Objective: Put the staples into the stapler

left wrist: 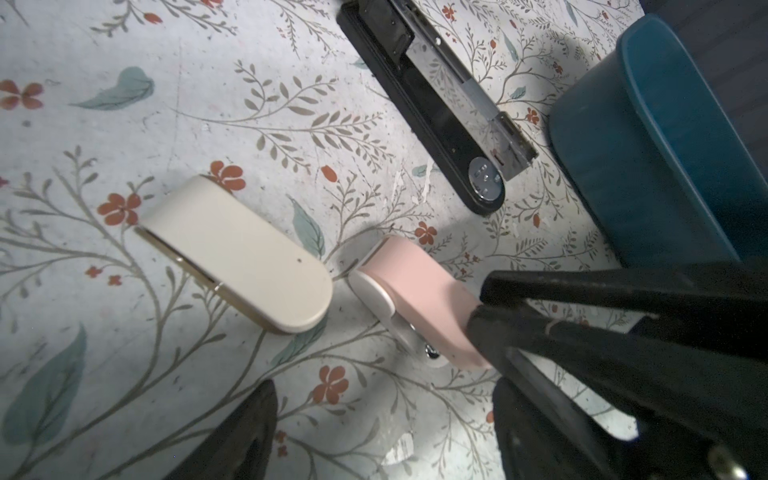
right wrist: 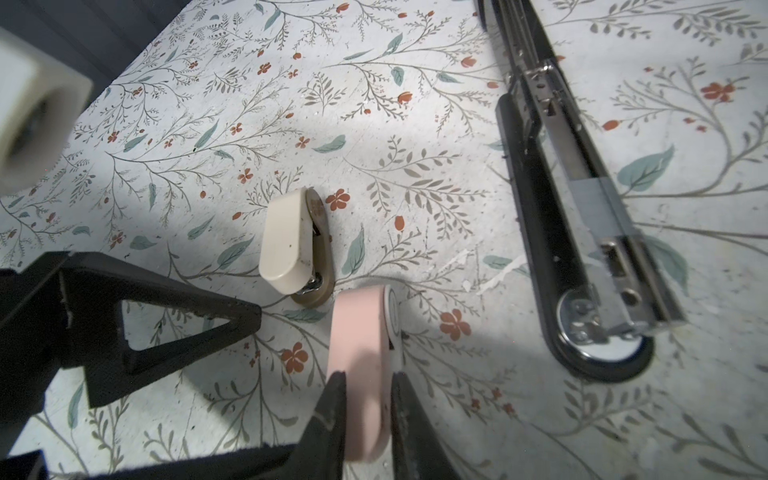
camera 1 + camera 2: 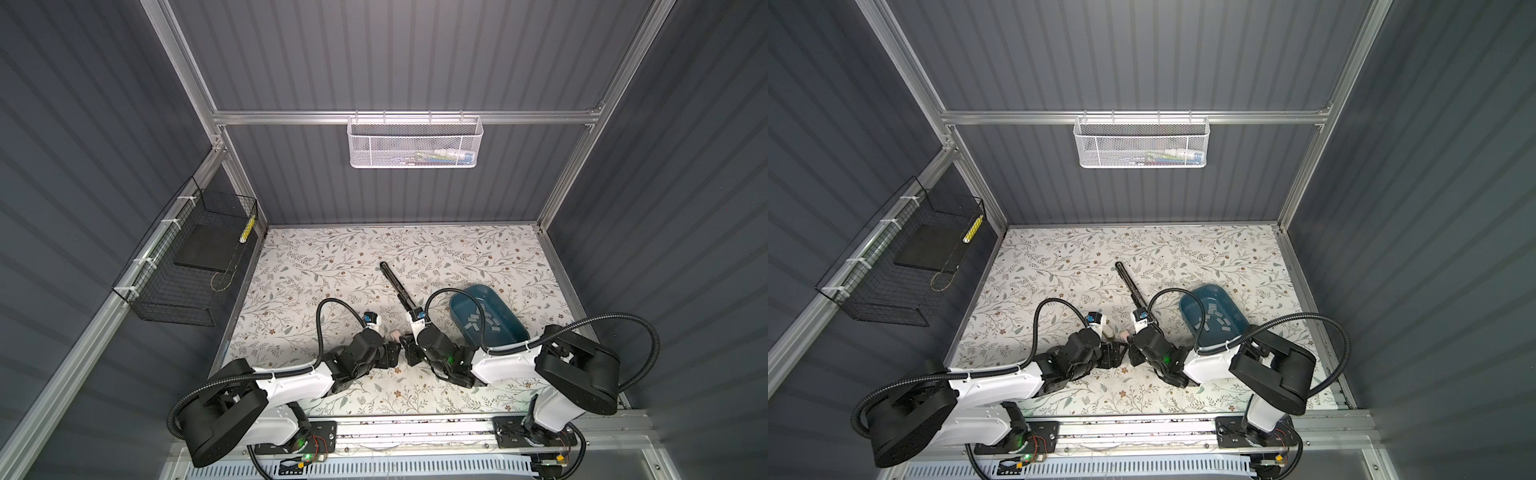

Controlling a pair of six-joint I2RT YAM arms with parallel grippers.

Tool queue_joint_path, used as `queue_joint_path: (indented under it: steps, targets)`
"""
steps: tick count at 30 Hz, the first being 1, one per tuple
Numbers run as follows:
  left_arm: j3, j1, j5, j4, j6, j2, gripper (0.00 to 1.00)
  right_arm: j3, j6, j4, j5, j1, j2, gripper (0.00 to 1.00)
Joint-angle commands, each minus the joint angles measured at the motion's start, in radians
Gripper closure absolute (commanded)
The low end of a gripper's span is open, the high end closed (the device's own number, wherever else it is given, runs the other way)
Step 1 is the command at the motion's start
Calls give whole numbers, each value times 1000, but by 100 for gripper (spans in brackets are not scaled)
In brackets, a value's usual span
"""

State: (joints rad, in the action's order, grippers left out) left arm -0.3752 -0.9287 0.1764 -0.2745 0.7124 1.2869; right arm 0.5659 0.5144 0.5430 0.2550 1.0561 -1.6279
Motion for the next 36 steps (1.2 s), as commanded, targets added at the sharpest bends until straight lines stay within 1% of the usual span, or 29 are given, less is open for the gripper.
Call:
queue_joint_path:
  steps: [1, 17, 27, 36]
  targets:
    - [-26, -5, 16, 2, 11, 5, 18, -33, 5, -71, 7, -1, -36, 78]
    - [-24, -5, 17, -3, 12, 23, 18, -49, 34, -45, -17, -1, -72, 79]
    - [-23, -6, 13, -20, 16, 48, 19, -66, 53, -36, -11, -1, -79, 80]
    - [-7, -6, 11, -43, 28, 69, 19, -100, 120, -21, -26, -2, -97, 82]
